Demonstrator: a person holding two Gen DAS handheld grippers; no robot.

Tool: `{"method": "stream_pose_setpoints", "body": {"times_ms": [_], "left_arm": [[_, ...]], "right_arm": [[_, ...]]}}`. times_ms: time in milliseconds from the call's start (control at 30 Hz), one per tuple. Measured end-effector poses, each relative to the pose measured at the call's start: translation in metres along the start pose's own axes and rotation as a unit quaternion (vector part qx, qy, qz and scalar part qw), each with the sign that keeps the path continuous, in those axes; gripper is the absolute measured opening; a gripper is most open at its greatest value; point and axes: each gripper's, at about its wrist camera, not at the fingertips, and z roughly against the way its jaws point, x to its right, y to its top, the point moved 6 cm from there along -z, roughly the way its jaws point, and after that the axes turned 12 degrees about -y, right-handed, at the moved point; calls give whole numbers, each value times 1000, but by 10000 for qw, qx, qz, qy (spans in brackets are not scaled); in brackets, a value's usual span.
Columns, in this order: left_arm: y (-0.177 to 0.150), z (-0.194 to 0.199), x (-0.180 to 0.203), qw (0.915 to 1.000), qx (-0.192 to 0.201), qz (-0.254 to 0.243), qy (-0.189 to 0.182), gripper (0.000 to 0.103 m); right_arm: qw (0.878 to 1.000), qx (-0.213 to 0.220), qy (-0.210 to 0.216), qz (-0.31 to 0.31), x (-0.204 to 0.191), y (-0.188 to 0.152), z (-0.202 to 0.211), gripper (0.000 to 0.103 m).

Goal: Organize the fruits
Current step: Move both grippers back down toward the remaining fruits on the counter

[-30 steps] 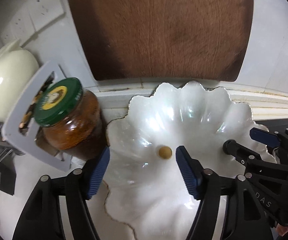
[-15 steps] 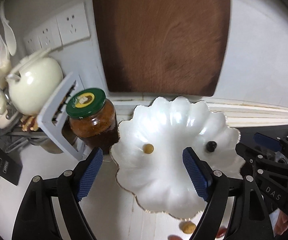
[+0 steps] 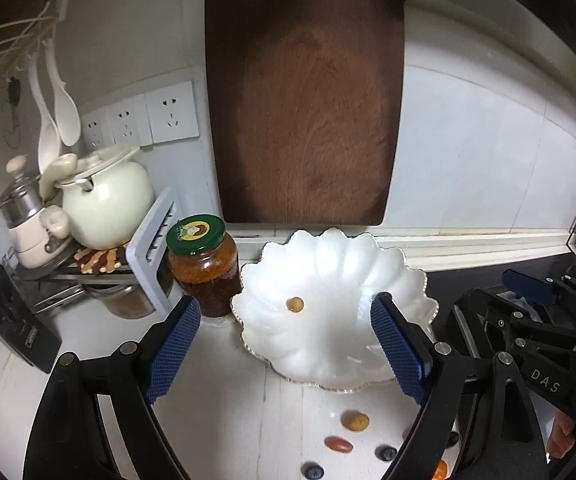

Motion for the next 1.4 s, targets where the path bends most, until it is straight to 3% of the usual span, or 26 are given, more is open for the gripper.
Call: {"method": "stream_pose_setpoints", "body": {"times_ms": [100,333,700,1400], "left_arm": [[-8,11,2,10000,7,27,-81,88],[-27,35,11,9999,29,-74,-118,88],[-63,45,18,9991,-300,47,-283,88],[-113,40,31,9963,-728,-358,-286,87]], "right_arm": [[10000,58,22,6,0,-5,14,55],[9999,97,5,50,-1,-23,37,55],[9999,99,-17,53,2,-51,58,55],[9983,-463,235,264,-4,-111,49,55]]}}
